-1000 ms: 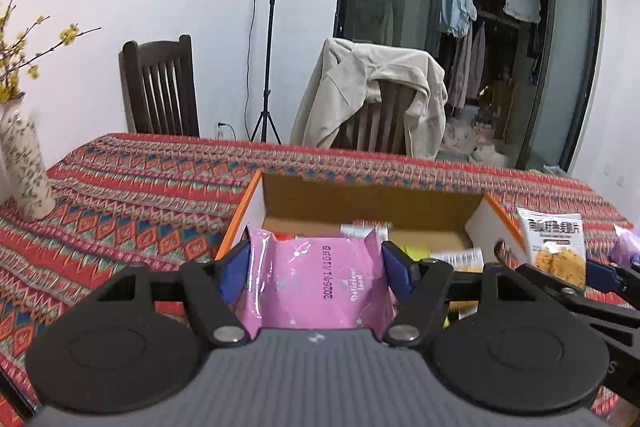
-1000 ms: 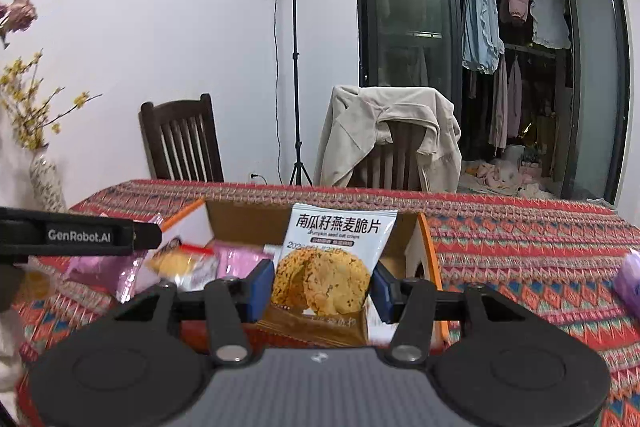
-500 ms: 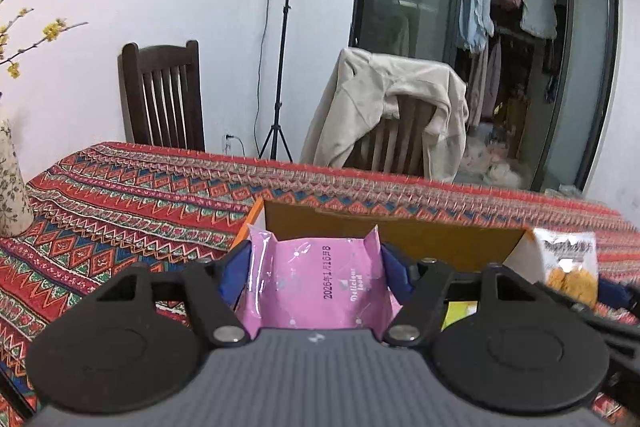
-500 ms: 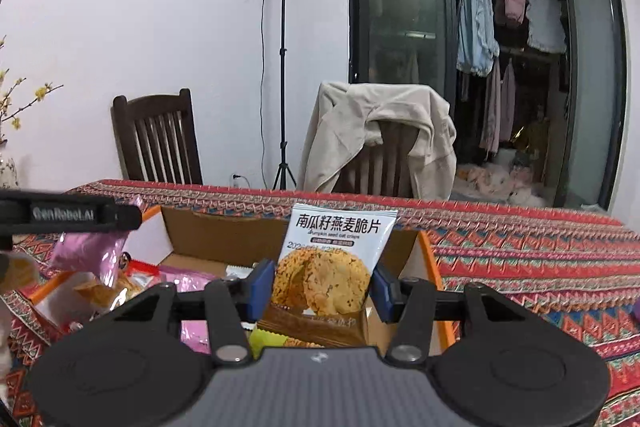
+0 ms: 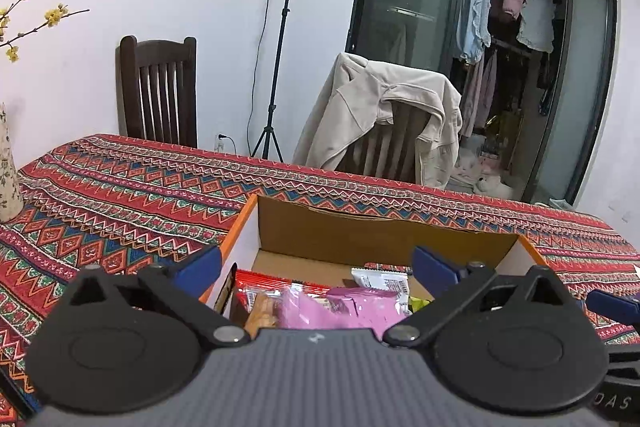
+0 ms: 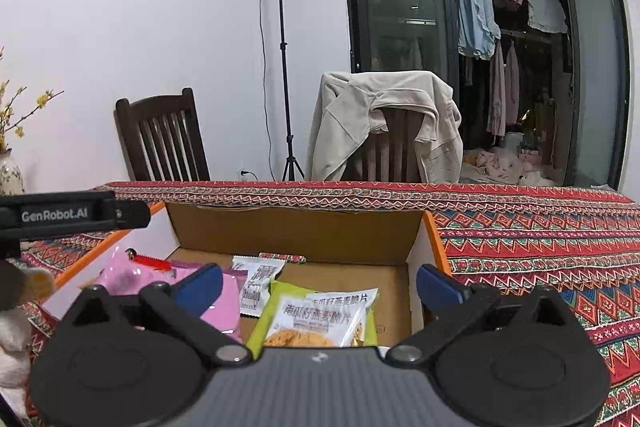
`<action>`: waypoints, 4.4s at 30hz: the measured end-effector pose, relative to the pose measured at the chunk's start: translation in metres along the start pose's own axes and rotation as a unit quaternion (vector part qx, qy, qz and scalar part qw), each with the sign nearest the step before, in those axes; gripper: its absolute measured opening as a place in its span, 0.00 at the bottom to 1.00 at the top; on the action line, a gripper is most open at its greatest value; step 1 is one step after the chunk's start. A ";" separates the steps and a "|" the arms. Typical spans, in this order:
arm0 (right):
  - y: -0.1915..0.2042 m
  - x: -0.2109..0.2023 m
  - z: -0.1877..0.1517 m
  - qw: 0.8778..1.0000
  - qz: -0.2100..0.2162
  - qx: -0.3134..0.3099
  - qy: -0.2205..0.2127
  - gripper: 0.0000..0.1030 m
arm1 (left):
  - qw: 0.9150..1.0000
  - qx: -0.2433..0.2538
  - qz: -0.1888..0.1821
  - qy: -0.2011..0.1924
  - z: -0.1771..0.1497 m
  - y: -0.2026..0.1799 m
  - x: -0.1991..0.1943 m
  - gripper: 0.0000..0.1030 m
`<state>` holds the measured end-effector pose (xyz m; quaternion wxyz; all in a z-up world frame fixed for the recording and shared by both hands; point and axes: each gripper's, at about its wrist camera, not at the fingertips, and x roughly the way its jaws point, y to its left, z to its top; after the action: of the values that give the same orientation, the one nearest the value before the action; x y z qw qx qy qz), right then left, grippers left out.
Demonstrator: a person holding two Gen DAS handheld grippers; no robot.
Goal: Organize snacks
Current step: 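Lower both packets into the box and open both tools, then withdraw both tools from the box back to the snack pile, then grasp a pumpkin-seed crisp packet from the pile with the right tool, then grasp a white printed packet with the left tool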
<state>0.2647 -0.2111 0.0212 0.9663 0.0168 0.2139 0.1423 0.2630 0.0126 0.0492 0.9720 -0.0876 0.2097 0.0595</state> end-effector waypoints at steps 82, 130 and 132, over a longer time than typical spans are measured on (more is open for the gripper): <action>0.146 -0.117 -0.121 0.981 0.093 -0.095 0.141 0.53 | 0.995 -0.051 -0.020 0.080 -0.141 0.149 -0.199 1.00; 0.002 -0.081 -0.065 0.999 0.043 0.003 0.024 0.45 | 0.992 0.037 -0.022 0.120 -0.070 0.008 -0.079 1.00; -0.003 -0.078 -0.067 0.999 0.043 0.015 0.029 0.45 | 0.991 0.041 -0.020 0.127 -0.072 0.004 -0.071 1.00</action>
<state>0.1699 -0.2383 -0.0083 0.9524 0.0362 0.2429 0.1805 0.1699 -0.0036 0.0136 0.9414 -0.0583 0.3316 0.0202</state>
